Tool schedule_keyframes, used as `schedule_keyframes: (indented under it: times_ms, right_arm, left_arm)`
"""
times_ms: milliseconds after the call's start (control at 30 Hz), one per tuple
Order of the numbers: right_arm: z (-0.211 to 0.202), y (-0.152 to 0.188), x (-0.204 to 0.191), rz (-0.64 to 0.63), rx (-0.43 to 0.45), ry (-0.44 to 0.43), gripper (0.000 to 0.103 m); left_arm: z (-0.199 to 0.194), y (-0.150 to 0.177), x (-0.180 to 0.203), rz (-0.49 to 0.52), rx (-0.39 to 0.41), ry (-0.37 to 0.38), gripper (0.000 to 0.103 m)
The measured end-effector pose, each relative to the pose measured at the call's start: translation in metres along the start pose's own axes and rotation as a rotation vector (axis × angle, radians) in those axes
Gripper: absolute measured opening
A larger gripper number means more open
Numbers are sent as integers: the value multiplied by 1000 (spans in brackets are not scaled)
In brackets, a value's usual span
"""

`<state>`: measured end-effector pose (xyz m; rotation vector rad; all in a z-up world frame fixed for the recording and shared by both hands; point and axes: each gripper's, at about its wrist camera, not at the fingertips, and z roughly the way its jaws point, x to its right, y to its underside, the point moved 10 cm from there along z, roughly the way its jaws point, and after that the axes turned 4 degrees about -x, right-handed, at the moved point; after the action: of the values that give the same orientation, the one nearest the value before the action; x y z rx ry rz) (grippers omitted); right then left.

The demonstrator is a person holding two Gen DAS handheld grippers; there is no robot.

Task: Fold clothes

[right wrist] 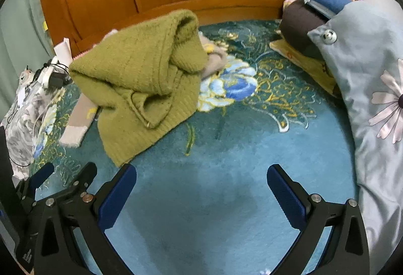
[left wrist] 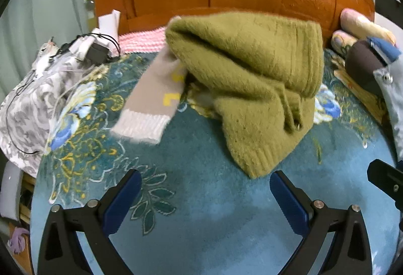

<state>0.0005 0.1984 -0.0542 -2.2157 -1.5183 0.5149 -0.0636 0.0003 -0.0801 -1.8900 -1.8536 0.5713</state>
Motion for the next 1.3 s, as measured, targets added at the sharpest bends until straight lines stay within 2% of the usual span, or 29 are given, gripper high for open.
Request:
schedule_keyframes:
  times_ms: [100,167,267,367,500,633,1000,1300]
  right_arm:
    - [4,-1,-4,2,-21,-4,103]
    - [-5,9,-6,4,67,-30,103]
    - [0,19,-12,-10,78,-12,103]
    - [18,4,-15,-32,15,-10,103]
    - [28,-1,-21,-24,1,-21,103]
    - [40,4,-27,-59,8,10,103]
    - [64,8,-25,-61,-8,28,103]
    - [85,9,-28,-63,-11,16,103]
  left_arm:
    - [0,1,-6,-36,11,13,103]
    - [6,2,-8,-37,21,13,103]
    - [17,6,-5,-44,32,1,103]
    - [28,9,-11,-56,35,20,103]
    - [36,11,-13,-57,36,43,103]
    - [46,13,-8,-26,15,67,103]
    - [63,18,3,57,-16,10,103]
    - [66,19,3,64,-13,4,103]
